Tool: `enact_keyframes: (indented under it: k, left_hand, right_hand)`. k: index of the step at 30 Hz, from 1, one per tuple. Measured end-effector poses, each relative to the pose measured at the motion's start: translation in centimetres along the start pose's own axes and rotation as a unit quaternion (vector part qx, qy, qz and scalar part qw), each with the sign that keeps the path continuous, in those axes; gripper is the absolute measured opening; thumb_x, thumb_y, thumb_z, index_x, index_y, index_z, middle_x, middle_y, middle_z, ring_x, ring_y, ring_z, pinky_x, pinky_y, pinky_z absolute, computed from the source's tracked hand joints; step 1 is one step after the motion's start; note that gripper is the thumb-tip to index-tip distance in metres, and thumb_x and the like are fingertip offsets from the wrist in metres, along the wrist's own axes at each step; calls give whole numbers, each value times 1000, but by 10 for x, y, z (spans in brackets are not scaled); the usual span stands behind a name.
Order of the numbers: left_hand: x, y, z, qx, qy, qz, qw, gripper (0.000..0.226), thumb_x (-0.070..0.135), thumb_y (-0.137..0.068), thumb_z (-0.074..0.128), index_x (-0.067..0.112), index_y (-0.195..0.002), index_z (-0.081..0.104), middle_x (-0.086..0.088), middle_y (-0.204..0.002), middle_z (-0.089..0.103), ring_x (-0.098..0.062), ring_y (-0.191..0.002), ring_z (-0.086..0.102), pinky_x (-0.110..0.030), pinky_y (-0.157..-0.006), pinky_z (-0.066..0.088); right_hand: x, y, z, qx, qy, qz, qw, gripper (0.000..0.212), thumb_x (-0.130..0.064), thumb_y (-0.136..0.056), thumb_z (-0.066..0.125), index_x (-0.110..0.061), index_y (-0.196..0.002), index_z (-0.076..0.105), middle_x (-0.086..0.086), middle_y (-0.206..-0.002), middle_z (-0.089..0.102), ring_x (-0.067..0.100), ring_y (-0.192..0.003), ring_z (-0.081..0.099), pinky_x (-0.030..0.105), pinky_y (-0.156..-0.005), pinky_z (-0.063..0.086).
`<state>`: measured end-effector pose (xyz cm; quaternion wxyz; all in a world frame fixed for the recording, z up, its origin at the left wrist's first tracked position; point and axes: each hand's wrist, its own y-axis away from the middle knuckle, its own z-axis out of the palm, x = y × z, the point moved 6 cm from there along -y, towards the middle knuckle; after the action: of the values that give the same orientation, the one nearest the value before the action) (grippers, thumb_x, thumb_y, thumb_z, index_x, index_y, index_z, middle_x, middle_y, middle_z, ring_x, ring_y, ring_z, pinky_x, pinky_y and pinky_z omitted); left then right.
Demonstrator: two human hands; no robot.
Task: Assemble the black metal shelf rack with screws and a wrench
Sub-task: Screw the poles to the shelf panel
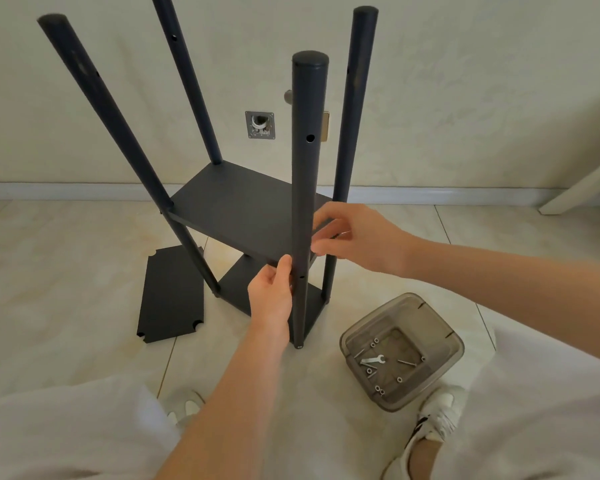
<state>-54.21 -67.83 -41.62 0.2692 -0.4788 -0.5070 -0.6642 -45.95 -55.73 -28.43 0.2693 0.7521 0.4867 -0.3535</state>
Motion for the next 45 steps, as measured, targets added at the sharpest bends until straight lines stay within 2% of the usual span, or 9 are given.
enact_keyframes:
  k: [3, 7, 11, 17, 20, 26, 31, 40, 45]
  left_hand:
    - [-3, -1, 0, -9, 4, -2, 1000, 39, 40, -98, 60, 1, -98, 65, -22, -101, 66, -30, -102, 67, -37, -91, 54]
    - [-4, -4, 0, -8, 11, 1, 1000, 38, 41, -97, 60, 3, -96, 63, -15, -96, 67, -27, -100, 67, -38, -93, 54]
    - [-6, -1, 2, -3, 29, 0, 1000, 38, 42, -98, 60, 4, -101, 65, -20, -106, 68, -29, -105, 66, -31, -86, 52]
    - [-5, 2, -2, 0, 47, 3, 999, 28, 42, -95, 64, 20, -77, 61, -5, -90, 66, -16, -89, 65, -27, -78, 52]
    - [-5, 4, -2, -23, 51, 5, 998, 28, 42, -96, 64, 18, -80, 65, -4, -90, 70, -10, -86, 67, -22, -76, 52]
    - [-1, 8, -2, -48, 42, 11, 998, 26, 42, -97, 60, 20, -87, 69, 6, -87, 76, -1, -84, 72, -20, -80, 52]
    - [0, 11, -1, -54, 45, 6, 998, 18, 41, -98, 59, 27, -90, 68, 15, -83, 76, 2, -84, 71, -19, -82, 52]
    - [1, 13, -1, -57, 43, -2, 997, 19, 42, -98, 58, 26, -102, 68, 15, -92, 76, 2, -89, 71, -21, -91, 52]
    - [3, 15, -2, -74, 40, -5, 996, 22, 39, -99, 58, 20, -105, 68, 12, -90, 77, 2, -90, 72, -20, -84, 53]
  right_hand:
    - [49, 18, -9, 0, 13, 89, 996, 13, -23, -90, 70, -24, -103, 66, -3, -92, 73, 16, -87, 70, 30, -78, 58]
    - [126, 51, 15, -143, 163, 213, 953, 21, -32, -92, 65, -16, -105, 67, -7, -94, 65, 14, -91, 63, 26, -80, 51]
    - [187, 81, 64, -246, 263, 293, 885, 41, -35, -99, 54, -10, -66, 51, 1, -67, 49, 19, -64, 49, 28, -58, 40]
    - [222, 90, 137, -204, 137, 362, 899, 40, -37, -104, 44, 1, -114, 54, 18, -107, 63, 30, -99, 61, 34, -77, 48]
    - [231, 89, 160, -171, 126, 355, 910, 39, -29, -106, 40, 1, -130, 44, 20, -126, 56, 29, -105, 56, 32, -82, 42]
    - [231, 81, 169, -222, 148, 289, 919, 10, -13, -101, 44, -5, -97, 49, 19, -107, 55, 23, -89, 49, 29, -74, 36]
    - [237, 90, 170, -325, 154, 256, 897, 49, -19, -95, 62, -6, -140, 50, 8, -121, 55, 26, -109, 52, 33, -90, 42]
    - [243, 98, 181, -465, 146, 240, 839, 54, -23, -93, 65, -24, -144, 48, 2, -135, 52, 24, -124, 48, 36, -105, 39]
    - [259, 85, 167, -407, 147, 258, 864, 42, -12, -98, 50, -16, -140, 54, 8, -138, 53, 25, -113, 57, 34, -99, 47]
